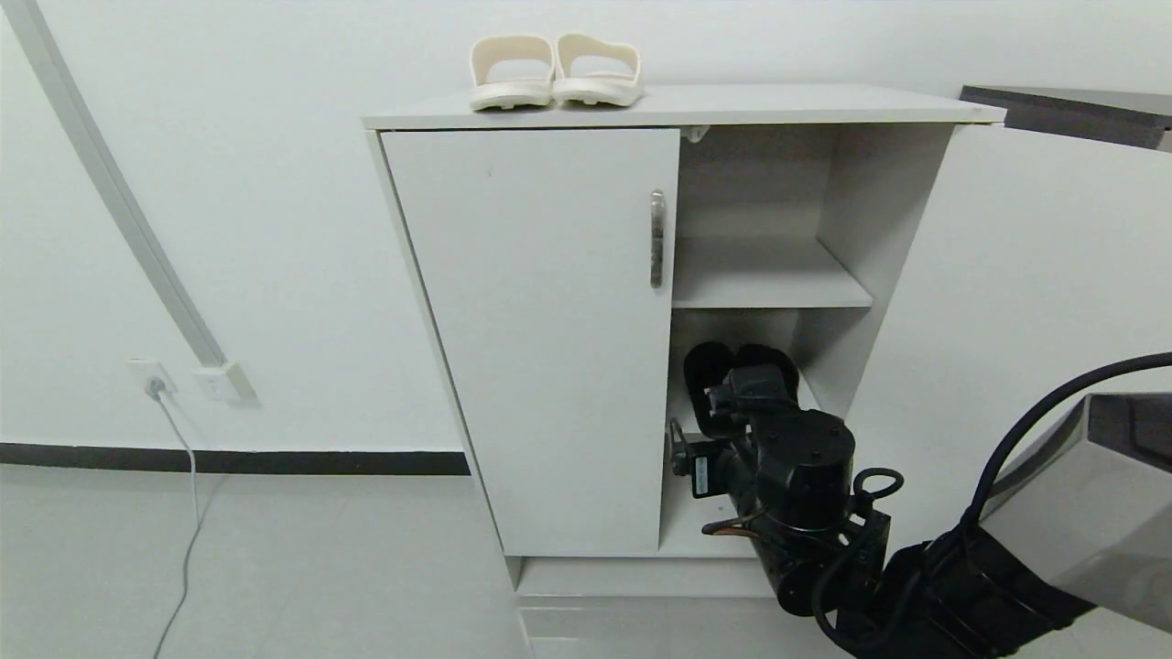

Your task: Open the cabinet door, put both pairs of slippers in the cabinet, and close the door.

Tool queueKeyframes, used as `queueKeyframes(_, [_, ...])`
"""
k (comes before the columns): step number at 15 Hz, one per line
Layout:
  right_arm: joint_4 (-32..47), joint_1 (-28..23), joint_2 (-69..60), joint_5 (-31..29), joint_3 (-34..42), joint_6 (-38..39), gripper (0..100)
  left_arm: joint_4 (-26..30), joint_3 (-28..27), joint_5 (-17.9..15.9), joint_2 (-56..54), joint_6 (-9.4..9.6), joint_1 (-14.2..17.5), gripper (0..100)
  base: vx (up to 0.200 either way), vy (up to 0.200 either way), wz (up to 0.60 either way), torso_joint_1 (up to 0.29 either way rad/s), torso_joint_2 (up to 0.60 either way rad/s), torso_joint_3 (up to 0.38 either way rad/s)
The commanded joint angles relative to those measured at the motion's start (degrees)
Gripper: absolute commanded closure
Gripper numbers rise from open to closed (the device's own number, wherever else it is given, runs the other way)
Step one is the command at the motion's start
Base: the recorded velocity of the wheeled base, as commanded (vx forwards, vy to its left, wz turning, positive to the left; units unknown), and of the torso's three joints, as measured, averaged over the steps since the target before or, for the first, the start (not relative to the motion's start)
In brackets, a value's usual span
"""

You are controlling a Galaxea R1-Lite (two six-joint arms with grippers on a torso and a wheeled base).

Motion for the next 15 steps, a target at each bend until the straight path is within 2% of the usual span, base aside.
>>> queueKeyframes(1, [0.0,0.0,0.2,0.0,0.0,0.0,0,0.0,0.0,0.0,0.1,-0.05,0.0,100,0.000,0.200,0.00,0.002,0.00,-0.002])
queueKeyframes(7, [-0.2,0.0,0.0,-0.2,0.3,-0.3,0,0.0,0.0,0.0,0.1,-0.05,0.0,100,0.000,0.200,0.00,0.002,0.00,0.002])
queueKeyframes(11, [-1.4,0.0,-0.1,-1.2,0.5,-0.3,0,-0.1,0.0,0.2,0.0,-0.40,0.0,100,0.000,0.000,0.00,0.000,0.00,0.000])
queueKeyframes(15, [-8.0,-0.3,0.5,-1.2,2.2,-4.5,0,-0.1,0.0,0.4,0.0,-0.40,0.0,100,0.000,0.000,0.00,0.000,0.00,0.000])
